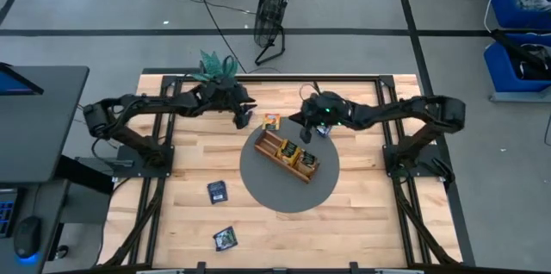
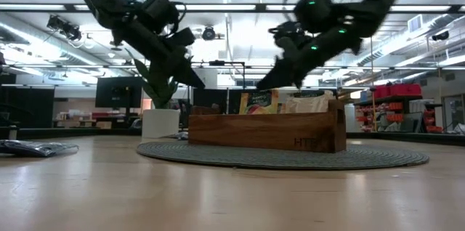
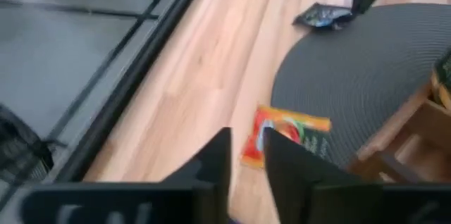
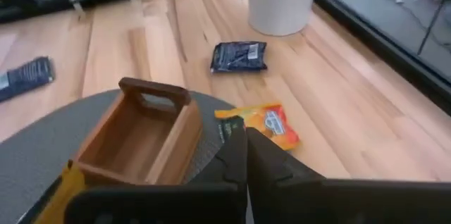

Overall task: Pick & Place Tea
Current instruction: Put the orange tea bag into the middle section of the wooden organizer

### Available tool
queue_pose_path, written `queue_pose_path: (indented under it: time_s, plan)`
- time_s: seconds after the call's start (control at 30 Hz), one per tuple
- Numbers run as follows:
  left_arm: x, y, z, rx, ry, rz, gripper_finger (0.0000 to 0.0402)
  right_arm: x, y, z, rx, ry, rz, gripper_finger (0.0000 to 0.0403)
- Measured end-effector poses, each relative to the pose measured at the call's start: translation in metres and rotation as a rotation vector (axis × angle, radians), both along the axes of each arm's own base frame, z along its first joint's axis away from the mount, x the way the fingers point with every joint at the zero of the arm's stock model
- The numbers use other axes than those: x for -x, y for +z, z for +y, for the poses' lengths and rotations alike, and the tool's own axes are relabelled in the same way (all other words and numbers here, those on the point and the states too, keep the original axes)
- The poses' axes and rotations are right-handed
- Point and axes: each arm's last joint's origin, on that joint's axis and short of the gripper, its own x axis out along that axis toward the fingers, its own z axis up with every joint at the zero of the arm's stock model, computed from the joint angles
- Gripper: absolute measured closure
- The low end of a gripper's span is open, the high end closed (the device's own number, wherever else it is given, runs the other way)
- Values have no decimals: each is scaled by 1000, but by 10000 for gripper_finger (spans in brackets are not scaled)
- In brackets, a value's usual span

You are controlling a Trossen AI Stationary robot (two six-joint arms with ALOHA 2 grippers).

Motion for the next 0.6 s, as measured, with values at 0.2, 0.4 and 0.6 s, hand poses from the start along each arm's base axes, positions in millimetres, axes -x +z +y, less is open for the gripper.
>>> queue_pose_path:
  time_s: [0.2,0.4,0.6]
  plan:
    - [-20,-7,10,-18,-106,120,394,29,-5,20,-9,-43,-54,403]
    - [-45,-14,25,17,-234,213,398,37,-5,32,-10,-50,-63,403]
    - [-66,-35,33,50,-309,415,398,39,-9,39,-15,-35,-49,403]
